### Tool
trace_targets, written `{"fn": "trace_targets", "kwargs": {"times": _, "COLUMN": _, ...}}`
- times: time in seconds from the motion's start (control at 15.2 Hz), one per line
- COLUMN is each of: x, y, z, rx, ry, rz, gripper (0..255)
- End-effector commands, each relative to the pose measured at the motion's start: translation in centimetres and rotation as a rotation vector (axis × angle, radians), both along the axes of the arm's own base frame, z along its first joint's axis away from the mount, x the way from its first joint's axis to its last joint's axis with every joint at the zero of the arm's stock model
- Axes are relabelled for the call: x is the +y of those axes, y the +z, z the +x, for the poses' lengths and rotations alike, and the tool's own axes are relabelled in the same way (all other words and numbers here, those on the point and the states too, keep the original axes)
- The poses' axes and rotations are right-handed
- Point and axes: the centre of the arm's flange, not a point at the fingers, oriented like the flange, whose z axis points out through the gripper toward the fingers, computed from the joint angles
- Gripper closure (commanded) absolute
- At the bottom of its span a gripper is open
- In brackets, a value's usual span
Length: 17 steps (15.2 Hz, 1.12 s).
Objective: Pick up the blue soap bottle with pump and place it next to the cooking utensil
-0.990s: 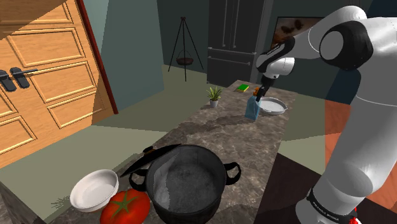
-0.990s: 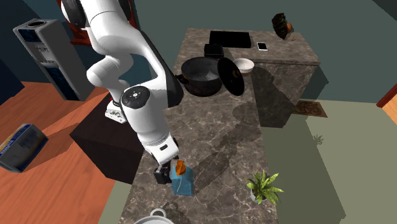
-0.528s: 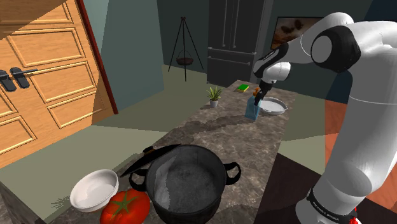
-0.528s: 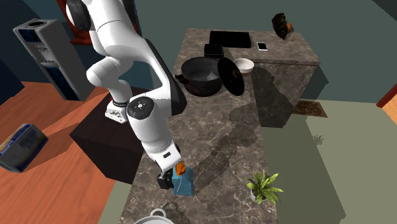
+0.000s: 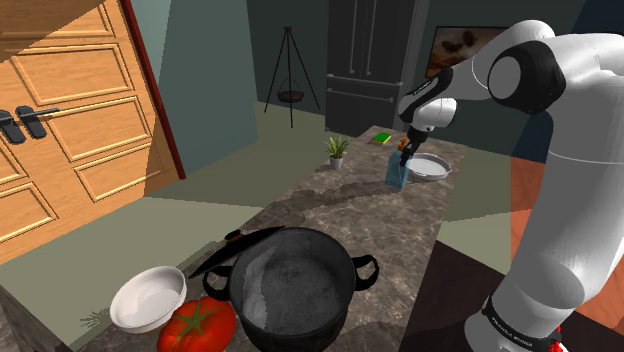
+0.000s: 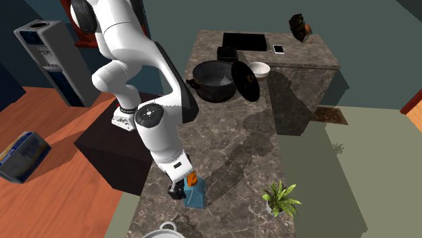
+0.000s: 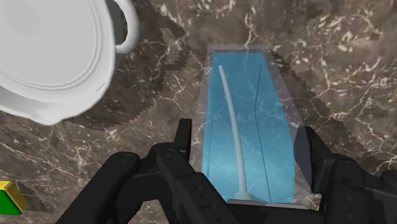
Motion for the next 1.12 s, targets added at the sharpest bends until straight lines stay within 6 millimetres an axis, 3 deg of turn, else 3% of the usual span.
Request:
{"fn": "trace_targets", "kwargs": {"times": 0.0, "x": 0.0, "y": 0.0, "z": 0.0, "rx": 0.000, "ry": 0.000, "rz": 0.000, "gripper": 255}}
{"fn": "trace_targets", "kwargs": {"times": 0.46, "x": 0.0, "y": 0.0, "z": 0.0, "rx": 0.000, "ry": 0.000, "rz": 0.000, "gripper": 255}}
{"fn": "trace_targets", "kwargs": {"times": 1.06, "x": 0.0, "y": 4.7, "z": 0.0, "rx": 0.000, "ry": 0.000, "rz": 0.000, "gripper": 255}}
